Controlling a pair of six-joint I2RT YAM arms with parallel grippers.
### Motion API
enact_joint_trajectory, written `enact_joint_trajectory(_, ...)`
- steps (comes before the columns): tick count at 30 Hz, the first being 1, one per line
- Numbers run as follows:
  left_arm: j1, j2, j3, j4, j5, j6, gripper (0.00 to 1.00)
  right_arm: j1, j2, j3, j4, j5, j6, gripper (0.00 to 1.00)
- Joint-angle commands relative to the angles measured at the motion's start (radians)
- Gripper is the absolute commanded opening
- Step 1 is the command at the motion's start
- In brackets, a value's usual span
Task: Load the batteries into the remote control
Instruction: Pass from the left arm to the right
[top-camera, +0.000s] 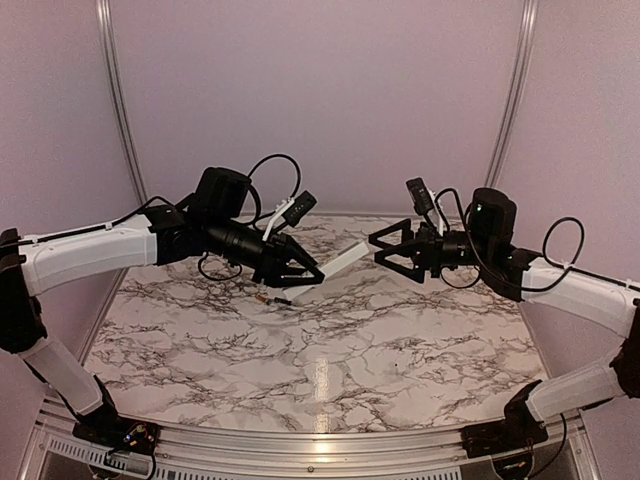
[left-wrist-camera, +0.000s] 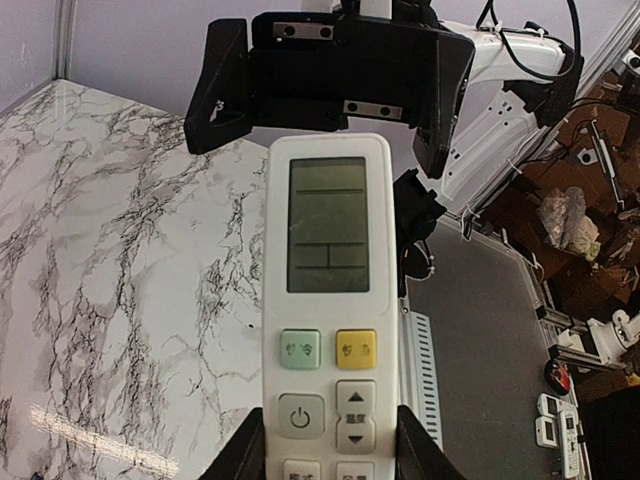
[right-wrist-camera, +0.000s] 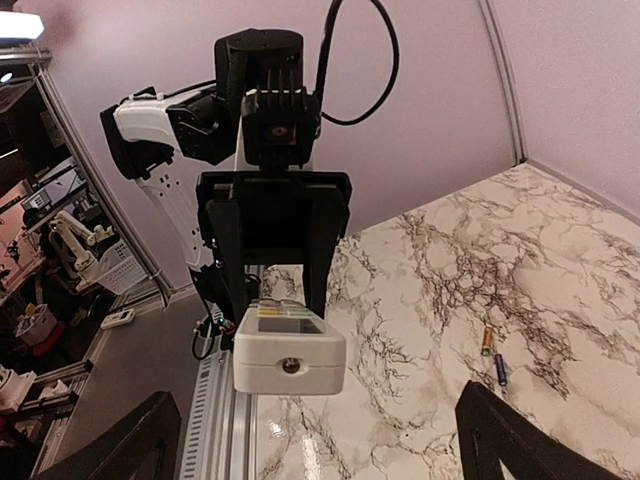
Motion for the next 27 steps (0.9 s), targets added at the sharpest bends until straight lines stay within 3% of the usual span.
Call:
enact_joint_trajectory(1, -0.024, 0.017, 0.052, -0.017, 0.038, 0.046, 0.23, 0.034, 0.027, 0.045, 0.0, -0.033, 0.046, 0.91)
enact_joint_trajectory(12, -0.059, 0.067, 0.114, -0.105, -0.048, 0.102, 0.22, 0.097, 0.068, 0.036, 0.099, -0.058, 0.154, 0.8)
enact_joint_trajectory(19, -0.062, 0.09, 0.138, -0.117, -0.06, 0.102, 0.21, 0.097, 0.08, 0.02, 0.14, -0.064, 0.199, 0.53)
enact_joint_trajectory(27, -0.062, 0.087, 0.14, -0.106, -0.072, 0.104, 0.21, 0.096, 0.107, 0.018, 0.135, -0.066, 0.208, 0.45)
